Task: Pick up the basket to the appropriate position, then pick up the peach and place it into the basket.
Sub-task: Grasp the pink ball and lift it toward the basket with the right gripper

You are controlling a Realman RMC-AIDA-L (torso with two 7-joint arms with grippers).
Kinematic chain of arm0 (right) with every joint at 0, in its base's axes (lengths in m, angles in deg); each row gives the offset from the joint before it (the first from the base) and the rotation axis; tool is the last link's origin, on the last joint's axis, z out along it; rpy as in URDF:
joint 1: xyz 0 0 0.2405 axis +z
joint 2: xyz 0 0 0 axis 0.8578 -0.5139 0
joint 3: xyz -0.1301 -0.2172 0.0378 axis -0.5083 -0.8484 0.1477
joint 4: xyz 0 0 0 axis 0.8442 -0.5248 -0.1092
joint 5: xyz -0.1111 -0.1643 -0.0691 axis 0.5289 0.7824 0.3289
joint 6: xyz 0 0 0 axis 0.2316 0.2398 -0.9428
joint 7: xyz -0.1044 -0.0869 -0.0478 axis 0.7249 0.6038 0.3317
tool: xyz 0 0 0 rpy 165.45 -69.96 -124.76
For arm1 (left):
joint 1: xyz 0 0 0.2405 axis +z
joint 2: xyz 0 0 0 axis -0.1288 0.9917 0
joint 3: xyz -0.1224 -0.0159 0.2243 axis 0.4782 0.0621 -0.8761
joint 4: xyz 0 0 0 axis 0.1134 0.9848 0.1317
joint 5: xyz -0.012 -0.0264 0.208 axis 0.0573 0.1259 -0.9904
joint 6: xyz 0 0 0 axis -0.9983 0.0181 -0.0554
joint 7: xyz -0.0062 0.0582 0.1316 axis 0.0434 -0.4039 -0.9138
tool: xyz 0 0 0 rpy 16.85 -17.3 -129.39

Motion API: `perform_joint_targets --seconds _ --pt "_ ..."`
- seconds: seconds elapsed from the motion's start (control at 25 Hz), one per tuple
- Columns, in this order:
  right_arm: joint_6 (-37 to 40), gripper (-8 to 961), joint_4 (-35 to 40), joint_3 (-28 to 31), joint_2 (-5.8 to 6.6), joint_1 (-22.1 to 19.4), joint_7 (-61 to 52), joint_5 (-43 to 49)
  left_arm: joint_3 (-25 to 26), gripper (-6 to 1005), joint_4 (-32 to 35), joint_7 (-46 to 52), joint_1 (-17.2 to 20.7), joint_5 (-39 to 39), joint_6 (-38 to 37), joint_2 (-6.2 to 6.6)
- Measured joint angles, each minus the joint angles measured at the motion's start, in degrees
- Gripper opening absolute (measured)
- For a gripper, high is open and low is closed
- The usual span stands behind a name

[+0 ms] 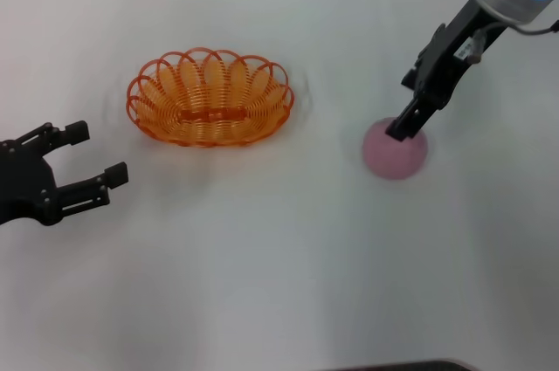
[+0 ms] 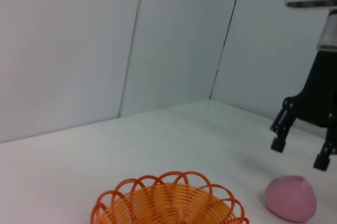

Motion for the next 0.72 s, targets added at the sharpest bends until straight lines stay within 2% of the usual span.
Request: perform_joint_targets --seconds 0.4,0.72 --pt "-6.45 895 -8.5 -2.85 -0.3 -0.18 0.83 -0.12 -0.34 887 -1.18 -0.63 -0.46 0.0 0.52 0.03" --pt "-7.95 896 -9.93 -3.28 -0.28 -0.2 0.84 -0.11 -0.26 888 -1.36 -0.66 -0.55 0.0 0.41 0.1"
